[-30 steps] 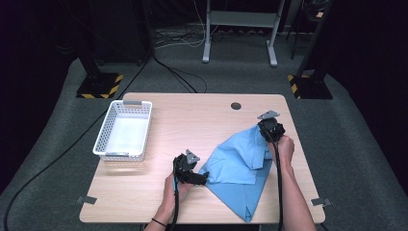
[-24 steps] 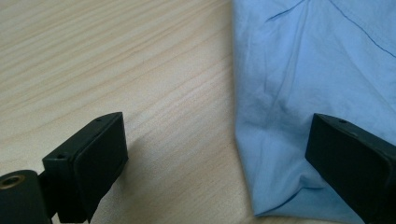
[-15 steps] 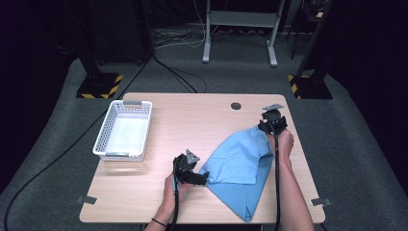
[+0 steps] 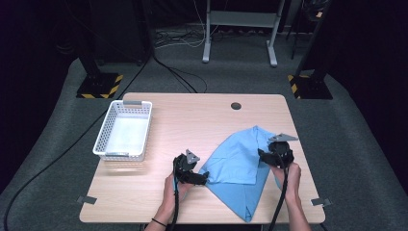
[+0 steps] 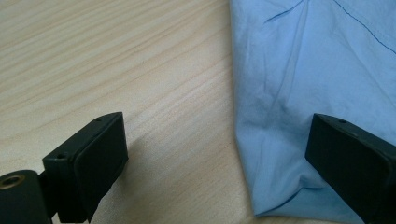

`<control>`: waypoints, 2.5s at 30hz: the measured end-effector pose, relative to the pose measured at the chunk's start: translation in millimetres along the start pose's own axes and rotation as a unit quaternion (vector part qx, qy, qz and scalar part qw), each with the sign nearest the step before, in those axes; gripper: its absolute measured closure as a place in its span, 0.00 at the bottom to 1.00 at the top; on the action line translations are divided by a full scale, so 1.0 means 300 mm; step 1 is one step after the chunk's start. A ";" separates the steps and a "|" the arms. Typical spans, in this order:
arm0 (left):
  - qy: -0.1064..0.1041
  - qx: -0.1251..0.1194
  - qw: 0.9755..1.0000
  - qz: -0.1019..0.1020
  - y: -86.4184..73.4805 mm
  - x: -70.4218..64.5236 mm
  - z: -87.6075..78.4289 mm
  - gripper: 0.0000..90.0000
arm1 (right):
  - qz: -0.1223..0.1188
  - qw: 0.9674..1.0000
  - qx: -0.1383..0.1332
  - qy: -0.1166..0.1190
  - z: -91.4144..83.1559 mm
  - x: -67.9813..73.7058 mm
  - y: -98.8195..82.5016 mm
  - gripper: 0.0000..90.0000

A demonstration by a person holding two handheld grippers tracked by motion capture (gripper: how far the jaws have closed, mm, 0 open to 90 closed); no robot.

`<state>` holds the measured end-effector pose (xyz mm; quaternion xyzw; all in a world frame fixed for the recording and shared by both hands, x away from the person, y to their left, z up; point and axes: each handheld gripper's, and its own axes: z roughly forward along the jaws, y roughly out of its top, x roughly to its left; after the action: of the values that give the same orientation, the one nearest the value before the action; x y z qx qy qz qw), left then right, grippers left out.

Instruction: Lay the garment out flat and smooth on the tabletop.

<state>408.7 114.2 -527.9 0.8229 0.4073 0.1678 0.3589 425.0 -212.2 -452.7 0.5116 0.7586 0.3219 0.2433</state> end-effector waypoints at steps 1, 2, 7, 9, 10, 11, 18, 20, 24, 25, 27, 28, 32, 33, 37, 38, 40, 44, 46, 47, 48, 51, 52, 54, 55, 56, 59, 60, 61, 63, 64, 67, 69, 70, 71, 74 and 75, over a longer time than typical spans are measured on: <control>0.000 0.000 1.000 0.000 0.000 0.000 0.000 0.06 | -0.004 1.000 0.000 0.002 -0.004 0.014 -0.015 0.61; 0.000 0.000 1.000 -0.001 0.000 0.000 0.000 0.06 | -0.007 1.000 0.007 0.004 -0.004 0.026 -0.027 0.63; 0.000 0.000 1.000 0.000 0.000 0.000 0.000 0.06 | -0.005 0.999 0.045 0.021 0.061 0.042 -0.067 0.72; 0.000 0.000 1.000 0.000 0.000 0.000 0.000 0.06 | -0.001 0.998 0.052 0.023 0.102 0.035 -0.067 0.72; 0.000 0.000 1.000 0.000 0.000 0.000 0.000 0.06 | 0.000 0.998 0.052 0.018 0.122 0.028 -0.063 0.72; 0.000 0.000 1.000 0.000 0.000 0.000 0.000 0.06 | 0.000 0.999 0.051 0.013 0.139 0.022 -0.057 0.72; -0.002 0.000 1.000 0.002 0.000 0.000 0.000 0.06 | 0.001 0.999 0.043 0.001 0.248 -0.008 -0.009 0.67; -0.002 0.000 1.000 0.002 0.000 0.000 0.000 0.06 | 0.012 0.999 0.041 0.006 0.276 -0.021 0.000 0.64; -0.002 0.000 1.000 0.002 0.000 0.000 0.000 0.06 | 0.011 0.999 0.039 0.005 0.298 -0.027 0.010 0.55; -0.003 0.000 1.000 0.002 0.000 0.001 0.000 0.06 | 0.011 0.999 0.040 0.004 0.294 -0.028 0.011 0.51; -0.003 0.000 1.000 0.002 0.000 0.002 0.000 0.06 | 0.019 0.999 0.030 -0.011 0.271 -0.042 0.005 0.43; -0.004 0.000 1.000 0.002 0.000 0.003 0.000 0.06 | 0.032 0.999 0.022 -0.021 0.257 -0.059 -0.002 0.41; -0.004 -0.001 1.000 0.001 0.000 0.005 0.000 0.06 | 0.080 0.995 0.022 -0.047 0.235 -0.136 -0.041 0.33; -0.004 0.000 1.000 0.001 0.000 0.006 0.000 0.06 | 0.088 0.995 0.030 -0.043 0.239 -0.148 -0.050 0.31; -0.003 0.000 1.000 0.001 -0.002 0.012 -0.002 0.06 | 0.069 0.997 0.027 -0.031 0.237 -0.137 -0.077 0.40; -0.002 0.001 1.000 0.002 -0.003 0.017 -0.005 0.06 | 0.063 0.997 0.024 -0.029 0.233 -0.129 -0.080 0.42; -0.002 0.000 1.000 0.000 -0.006 0.022 -0.007 0.06 | 0.057 0.998 0.016 -0.023 0.227 -0.112 -0.090 0.47; -0.001 0.000 1.000 -0.002 -0.016 0.041 -0.017 0.06 | 0.051 0.999 0.005 -0.016 0.212 -0.084 -0.108 0.55; 0.000 -0.001 1.000 -0.003 -0.020 0.051 -0.022 0.06 | 0.049 0.999 0.000 -0.014 0.207 -0.069 -0.115 0.57; 0.000 0.000 1.000 -0.002 -0.022 0.057 -0.025 0.06 | 0.047 0.999 -0.002 -0.013 0.205 -0.062 -0.118 0.58; 0.001 0.000 1.000 -0.002 -0.025 0.062 -0.028 0.06 | 0.046 0.999 -0.004 -0.012 0.203 -0.054 -0.122 0.58; 0.000 0.000 1.000 -0.001 -0.033 0.077 -0.036 0.06 | 0.044 0.999 -0.008 -0.008 0.198 -0.032 -0.129 0.58; -0.001 0.000 1.000 -0.001 -0.036 0.082 -0.039 0.06 | 0.042 0.999 -0.009 -0.007 0.196 -0.027 -0.131 0.58; 0.000 0.001 1.000 -0.002 -0.040 0.089 -0.044 0.06 | 0.040 0.999 -0.012 -0.004 0.193 -0.015 -0.136 0.58; 0.000 0.001 1.000 -0.001 -0.041 0.091 -0.046 0.06 | 0.038 0.999 -0.014 -0.004 0.192 -0.010 -0.139 0.58; 0.002 0.000 1.000 0.001 -0.041 0.090 -0.046 0.06 | 0.039 0.999 -0.017 -0.004 0.191 -0.007 -0.143 0.58; 0.012 -0.011 1.000 0.003 -0.042 0.082 -0.055 0.06 | 0.039 0.999 -0.018 -0.005 0.190 -0.008 -0.145 0.56; 0.015 -0.018 1.000 0.002 -0.041 0.076 -0.063 0.06 | 0.041 0.999 -0.019 -0.005 0.190 -0.009 -0.145 0.56; 0.012 -0.025 1.000 0.001 -0.038 0.068 -0.072 0.06 | 0.041 0.999 -0.020 -0.005 0.191 -0.009 -0.146 0.55; 0.005 -0.036 0.999 0.001 -0.028 0.043 -0.090 0.05 | 0.041 0.999 -0.020 -0.005 0.191 -0.011 -0.147 0.54; 0.000 -0.038 0.999 0.005 -0.022 0.028 -0.096 0.05 | 0.041 0.999 -0.020 -0.004 0.191 -0.011 -0.147 0.54; -0.002 -0.039 0.999 0.026 -0.005 -0.020 -0.109 0.05 | 0.035 0.999 -0.023 -0.004 0.189 -0.003 -0.148 0.61; -0.008 -0.044 0.998 0.033 0.003 -0.042 -0.111 0.05 | 0.027 0.999 -0.025 -0.007 0.187 0.007 -0.150 0.62; -0.013 -0.044 0.998 0.037 0.006 -0.057 -0.110 0.05 | 0.026 0.999 -0.025 -0.008 0.186 0.009 -0.151 0.62; -0.016 -0.043 0.998 0.044 0.008 -0.069 -0.109 0.05 | 0.024 0.999 -0.026 -0.007 0.185 0.013 -0.152 0.62; -0.026 -0.043 0.997 0.062 0.018 -0.110 -0.103 0.05 | 0.018 0.999 -0.027 -0.007 0.182 0.026 -0.155 0.62; -0.033 -0.043 0.996 0.070 0.025 -0.130 -0.097 0.05 | 0.017 0.999 -0.028 -0.008 0.182 0.029 -0.155 0.62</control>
<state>372.4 93.6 -502.0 0.8383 0.3293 0.1823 0.3943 431.1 -203.5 -524.2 0.5197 0.7386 0.3428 0.2586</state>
